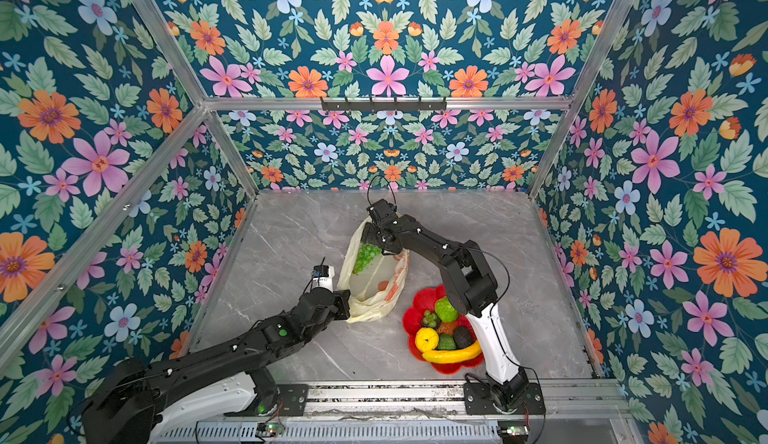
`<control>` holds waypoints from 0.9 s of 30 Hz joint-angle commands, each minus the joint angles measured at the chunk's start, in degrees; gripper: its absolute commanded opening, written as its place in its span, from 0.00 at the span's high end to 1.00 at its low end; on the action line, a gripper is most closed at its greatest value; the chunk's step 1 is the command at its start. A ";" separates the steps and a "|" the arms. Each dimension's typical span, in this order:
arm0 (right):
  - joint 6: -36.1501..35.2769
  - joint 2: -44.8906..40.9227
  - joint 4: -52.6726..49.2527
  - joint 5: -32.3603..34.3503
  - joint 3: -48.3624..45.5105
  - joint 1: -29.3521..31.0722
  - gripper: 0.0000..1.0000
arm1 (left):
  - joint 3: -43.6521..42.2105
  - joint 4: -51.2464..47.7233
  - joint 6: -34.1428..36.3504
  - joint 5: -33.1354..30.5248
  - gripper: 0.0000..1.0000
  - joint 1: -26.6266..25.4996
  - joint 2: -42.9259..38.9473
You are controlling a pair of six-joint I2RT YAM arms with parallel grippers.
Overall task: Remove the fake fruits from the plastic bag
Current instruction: 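Grasp the green grapes inside the bag with the right gripper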
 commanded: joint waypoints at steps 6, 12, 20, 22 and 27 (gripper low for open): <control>1.09 4.75 -6.16 1.90 6.19 -0.02 0.15 | 1.26 4.16 1.90 1.26 1.00 -2.93 3.36; 0.26 9.65 -12.78 3.85 12.50 0.05 0.16 | 0.85 4.55 1.83 -0.20 1.00 -3.90 3.62; -0.10 13.42 -18.27 3.56 18.29 0.15 0.24 | 0.40 2.88 2.67 -2.64 1.00 -4.08 3.47; -0.08 13.37 -18.21 3.43 18.08 0.16 0.28 | 0.78 2.30 3.26 -2.90 1.00 -4.06 4.02; -0.16 11.68 -16.17 1.85 16.31 0.16 0.42 | 1.88 1.65 3.87 -3.24 1.00 -4.07 7.88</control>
